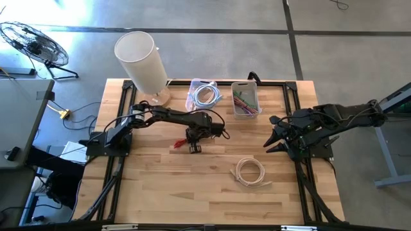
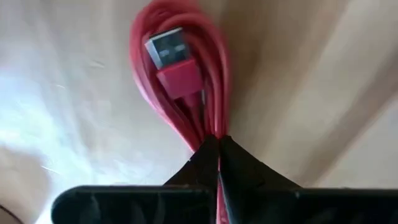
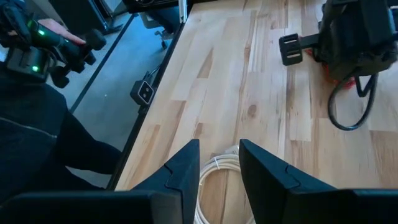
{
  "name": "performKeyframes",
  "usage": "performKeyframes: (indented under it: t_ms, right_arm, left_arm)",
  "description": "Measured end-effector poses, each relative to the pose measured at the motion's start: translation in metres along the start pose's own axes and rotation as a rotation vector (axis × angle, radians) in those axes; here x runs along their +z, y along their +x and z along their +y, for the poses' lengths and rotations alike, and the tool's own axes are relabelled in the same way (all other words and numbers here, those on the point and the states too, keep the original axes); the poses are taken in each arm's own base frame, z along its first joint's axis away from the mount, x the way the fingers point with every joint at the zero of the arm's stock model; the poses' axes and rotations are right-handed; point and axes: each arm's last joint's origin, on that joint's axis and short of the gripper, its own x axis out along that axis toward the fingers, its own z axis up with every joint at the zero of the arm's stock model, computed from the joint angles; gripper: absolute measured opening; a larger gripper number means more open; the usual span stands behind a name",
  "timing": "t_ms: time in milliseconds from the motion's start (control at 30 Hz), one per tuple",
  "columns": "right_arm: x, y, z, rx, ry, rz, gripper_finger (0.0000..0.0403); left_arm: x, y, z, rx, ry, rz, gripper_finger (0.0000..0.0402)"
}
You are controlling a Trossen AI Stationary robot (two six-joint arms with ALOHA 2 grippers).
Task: Pick & Place USB Port
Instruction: Put the red charger cable into the gray bin
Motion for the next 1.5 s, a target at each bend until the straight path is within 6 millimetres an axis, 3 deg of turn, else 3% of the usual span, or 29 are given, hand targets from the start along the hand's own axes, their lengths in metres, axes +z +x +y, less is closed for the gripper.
performKeyframes:
  t_ms: [300, 500, 800, 967, 1100, 1233, 1500]
  right_arm:
    - [0.0, 0.0, -0.001, -0.022, -0.009, -0.006, 0.0105]
    - [0.003, 0.0, 0.0, -0.026, -0.04, -0.038, 0.0105]
    - [0.015, -0.001, 0.003, 0.016, -0.136, -0.159, 0.0105]
    - [0.018, -0.002, 0.004, 0.003, -0.143, -0.193, 0.0105]
    - [0.02, -0.001, 0.003, -0.009, -0.149, -0.209, 0.0105]
    - [0.033, 0.0, 0.004, -0.019, -0.221, -0.329, 0.0105]
    - [0.064, -0.017, 0.015, 0.002, -0.42, -0.706, 0.0105]
  left_arm:
    - [-0.012, -0.053, -0.027, -0.041, 0.04, -0.133, 0.0001]
    - [-0.032, -0.115, -0.046, -0.037, 0.045, -0.344, 0.0]
    - [-0.09, -0.22, -0.052, 0.086, 0.019, -0.786, 0.0]
    - [-0.132, -0.266, -0.057, 0.214, 0.029, -1.065, 0.0]
    - [-0.158, -0.289, -0.061, 0.304, 0.032, -1.219, 0.0]
    - [-0.17, -0.302, -0.062, 0.385, 0.067, -1.299, 0.0]
    - [-0.161, -0.319, -0.059, 0.355, 0.121, -1.447, 0.0]
